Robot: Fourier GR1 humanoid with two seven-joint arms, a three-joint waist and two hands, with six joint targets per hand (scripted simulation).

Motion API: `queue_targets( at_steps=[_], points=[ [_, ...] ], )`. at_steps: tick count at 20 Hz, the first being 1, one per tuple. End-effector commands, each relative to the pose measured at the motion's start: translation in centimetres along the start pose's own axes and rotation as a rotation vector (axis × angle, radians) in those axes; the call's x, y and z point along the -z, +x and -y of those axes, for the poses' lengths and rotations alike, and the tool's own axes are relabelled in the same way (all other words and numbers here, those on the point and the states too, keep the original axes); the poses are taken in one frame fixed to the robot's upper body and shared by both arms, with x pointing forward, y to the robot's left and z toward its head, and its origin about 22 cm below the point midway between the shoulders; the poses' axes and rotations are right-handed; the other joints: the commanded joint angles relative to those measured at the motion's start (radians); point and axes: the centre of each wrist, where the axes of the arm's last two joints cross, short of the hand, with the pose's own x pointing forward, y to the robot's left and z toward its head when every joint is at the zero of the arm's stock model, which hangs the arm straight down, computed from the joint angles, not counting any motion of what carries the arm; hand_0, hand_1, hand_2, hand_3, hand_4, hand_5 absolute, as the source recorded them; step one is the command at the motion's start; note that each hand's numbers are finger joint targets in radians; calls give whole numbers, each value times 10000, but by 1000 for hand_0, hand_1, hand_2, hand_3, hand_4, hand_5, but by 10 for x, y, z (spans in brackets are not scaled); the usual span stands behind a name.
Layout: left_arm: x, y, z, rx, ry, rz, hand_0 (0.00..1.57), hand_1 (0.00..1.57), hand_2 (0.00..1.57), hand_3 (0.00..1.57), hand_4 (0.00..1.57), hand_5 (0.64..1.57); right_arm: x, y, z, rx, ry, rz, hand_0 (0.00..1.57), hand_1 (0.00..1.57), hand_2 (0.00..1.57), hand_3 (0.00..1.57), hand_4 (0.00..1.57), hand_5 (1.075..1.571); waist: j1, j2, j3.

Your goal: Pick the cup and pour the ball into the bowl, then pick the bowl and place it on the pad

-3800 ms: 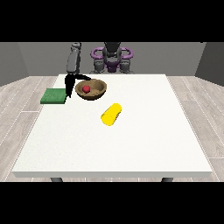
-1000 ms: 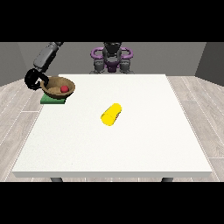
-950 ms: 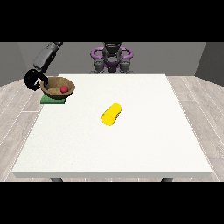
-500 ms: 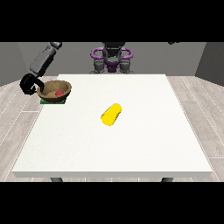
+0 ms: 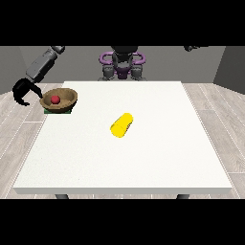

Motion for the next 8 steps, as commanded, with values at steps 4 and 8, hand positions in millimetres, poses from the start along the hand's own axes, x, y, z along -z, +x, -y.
queue_targets(
  at_steps=[4,8],
  points=[
    [-18,-13,-9,-348,157,-479,0,0,0,0,0,1566,7,36,25,338,234,-62,371,371,245,0,0,1416,-85,-517,-15],
    [-23,-56,-30,-524,776,-1398,0,0,0,0,0,1566,20,61,2,441,1629,88,379,379,120,409,315,1374,-518,-1688,-44]
  ],
)
